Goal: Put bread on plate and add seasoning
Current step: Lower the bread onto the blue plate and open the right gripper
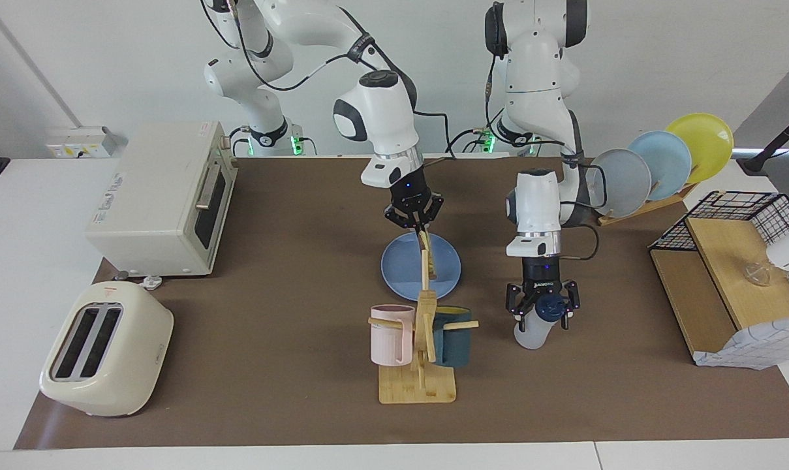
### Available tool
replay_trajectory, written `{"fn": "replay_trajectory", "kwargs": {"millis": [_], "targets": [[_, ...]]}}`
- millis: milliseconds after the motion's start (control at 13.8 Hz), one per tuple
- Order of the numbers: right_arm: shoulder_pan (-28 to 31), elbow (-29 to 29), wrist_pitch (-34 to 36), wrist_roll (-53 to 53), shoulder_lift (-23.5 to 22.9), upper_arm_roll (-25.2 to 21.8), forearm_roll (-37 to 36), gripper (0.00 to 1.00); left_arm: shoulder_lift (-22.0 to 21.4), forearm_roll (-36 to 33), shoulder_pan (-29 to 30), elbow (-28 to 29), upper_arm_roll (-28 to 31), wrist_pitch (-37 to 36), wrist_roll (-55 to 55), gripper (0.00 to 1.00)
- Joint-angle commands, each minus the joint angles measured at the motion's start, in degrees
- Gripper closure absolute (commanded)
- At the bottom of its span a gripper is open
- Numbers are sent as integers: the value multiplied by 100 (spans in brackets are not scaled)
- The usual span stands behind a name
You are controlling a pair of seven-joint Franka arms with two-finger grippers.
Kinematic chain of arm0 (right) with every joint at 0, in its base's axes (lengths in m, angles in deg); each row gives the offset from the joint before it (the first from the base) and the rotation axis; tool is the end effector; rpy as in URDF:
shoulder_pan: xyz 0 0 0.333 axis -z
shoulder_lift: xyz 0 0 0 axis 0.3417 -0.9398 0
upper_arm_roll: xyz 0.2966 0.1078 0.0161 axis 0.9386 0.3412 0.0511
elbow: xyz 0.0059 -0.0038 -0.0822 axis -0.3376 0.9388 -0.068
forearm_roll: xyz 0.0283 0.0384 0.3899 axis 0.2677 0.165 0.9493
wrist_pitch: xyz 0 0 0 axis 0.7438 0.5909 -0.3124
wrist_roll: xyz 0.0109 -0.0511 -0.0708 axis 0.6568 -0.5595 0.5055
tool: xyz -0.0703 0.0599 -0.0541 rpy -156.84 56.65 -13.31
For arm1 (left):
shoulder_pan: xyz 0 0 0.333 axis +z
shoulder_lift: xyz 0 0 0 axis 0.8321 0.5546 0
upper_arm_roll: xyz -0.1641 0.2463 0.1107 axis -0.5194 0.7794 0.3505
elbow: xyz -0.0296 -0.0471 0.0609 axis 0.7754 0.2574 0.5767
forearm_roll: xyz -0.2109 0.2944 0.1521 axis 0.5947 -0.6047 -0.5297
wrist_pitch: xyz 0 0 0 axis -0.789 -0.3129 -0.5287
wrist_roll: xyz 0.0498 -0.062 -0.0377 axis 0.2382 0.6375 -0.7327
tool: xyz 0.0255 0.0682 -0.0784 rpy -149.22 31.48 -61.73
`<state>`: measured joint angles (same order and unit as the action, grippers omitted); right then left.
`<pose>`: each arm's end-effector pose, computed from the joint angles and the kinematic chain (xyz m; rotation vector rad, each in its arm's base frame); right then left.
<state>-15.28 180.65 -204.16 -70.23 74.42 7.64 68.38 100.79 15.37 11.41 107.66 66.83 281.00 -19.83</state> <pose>0.4967 0.4005 0.4148 -2.8545 -0.1547 -0.5098 0.5939 -0.1734 0.2802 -2.8307 0.1339 -1.3554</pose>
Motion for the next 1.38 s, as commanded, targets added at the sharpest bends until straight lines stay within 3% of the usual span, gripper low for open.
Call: {"fn": "replay_trajectory", "kwargs": {"millis": [0,434,796,1086,1158,1303], "targets": [[-60,152,-535,-233,-219,-13,-15,100,113,-161,360,-183,-324,118,-102,0],[167,617,-501,-270,-115,-48,-24,100,104,-161,807,-350,-736,118,-102,0],[379,609,-168,-252,-88,-48,-24,100,86,-126,808,-333,-834,136,-111,4],[695,626,-106,-243,-88,-22,-24,100,77,-126,826,-333,-852,118,-137,89],[687,687,-106,-269,-79,-22,-6,100,77,-134,843,-333,-852,118,-146,100],[687,819,-132,-287,-62,-22,-6,100,77,-204,852,-359,-826,101,-128,100]]}}
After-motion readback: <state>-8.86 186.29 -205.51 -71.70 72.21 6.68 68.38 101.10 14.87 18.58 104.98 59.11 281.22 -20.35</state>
